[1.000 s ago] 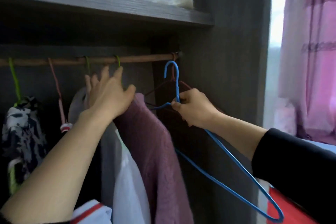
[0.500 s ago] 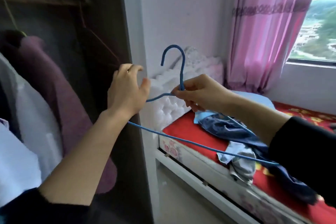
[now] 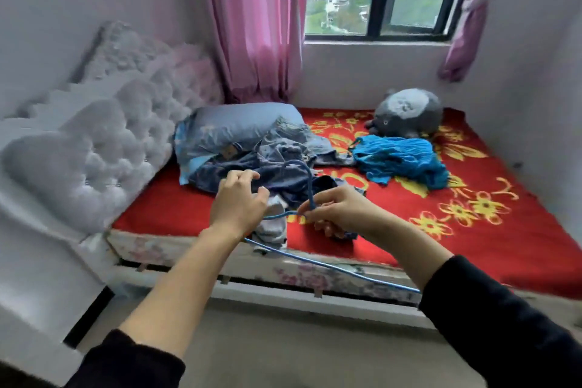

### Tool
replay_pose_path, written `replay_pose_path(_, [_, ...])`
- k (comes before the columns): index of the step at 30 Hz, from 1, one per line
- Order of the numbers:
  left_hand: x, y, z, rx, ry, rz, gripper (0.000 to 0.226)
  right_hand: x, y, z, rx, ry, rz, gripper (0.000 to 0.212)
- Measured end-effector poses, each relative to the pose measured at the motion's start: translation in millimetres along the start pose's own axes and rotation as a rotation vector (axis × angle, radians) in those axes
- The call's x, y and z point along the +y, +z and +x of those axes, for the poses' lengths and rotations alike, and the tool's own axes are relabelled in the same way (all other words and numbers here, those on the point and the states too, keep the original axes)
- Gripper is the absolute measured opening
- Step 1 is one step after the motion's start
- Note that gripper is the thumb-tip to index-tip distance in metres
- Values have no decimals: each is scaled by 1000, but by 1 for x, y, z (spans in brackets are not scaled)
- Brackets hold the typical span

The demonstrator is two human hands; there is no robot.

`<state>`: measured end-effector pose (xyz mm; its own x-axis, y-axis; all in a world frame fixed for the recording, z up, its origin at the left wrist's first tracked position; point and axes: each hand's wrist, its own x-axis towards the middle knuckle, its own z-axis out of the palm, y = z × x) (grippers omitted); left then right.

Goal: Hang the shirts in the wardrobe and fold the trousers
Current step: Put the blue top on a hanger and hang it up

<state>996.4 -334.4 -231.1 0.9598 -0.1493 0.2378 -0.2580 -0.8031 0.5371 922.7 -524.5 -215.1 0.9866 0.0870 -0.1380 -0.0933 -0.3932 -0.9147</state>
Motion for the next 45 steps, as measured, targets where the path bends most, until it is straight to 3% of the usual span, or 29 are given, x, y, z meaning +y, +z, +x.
replay_pose_path(11, [63,204,140,-407,131,-12,38,121,-130,83,336,411,105,7])
replay_pose_path(20, [143,326,220,-675,67,-125,44,190,-231,116,556,534,217,14])
replay_pose_path(26, [184,423,279,-731,17,-114,45,260,-314,180,542,593,228,17])
replay_pose_path(34, [197,537,368,-782,-235,22,47,353,-434,294,377,700,171,22])
replay_pose_path(38, [198,589,404,-788,-234,54,47,397,-467,350,499,696,-3,24])
replay_pose_path(45, [154,692,481,-796,-317,112,46,470,-499,428,573,621,-161,15])
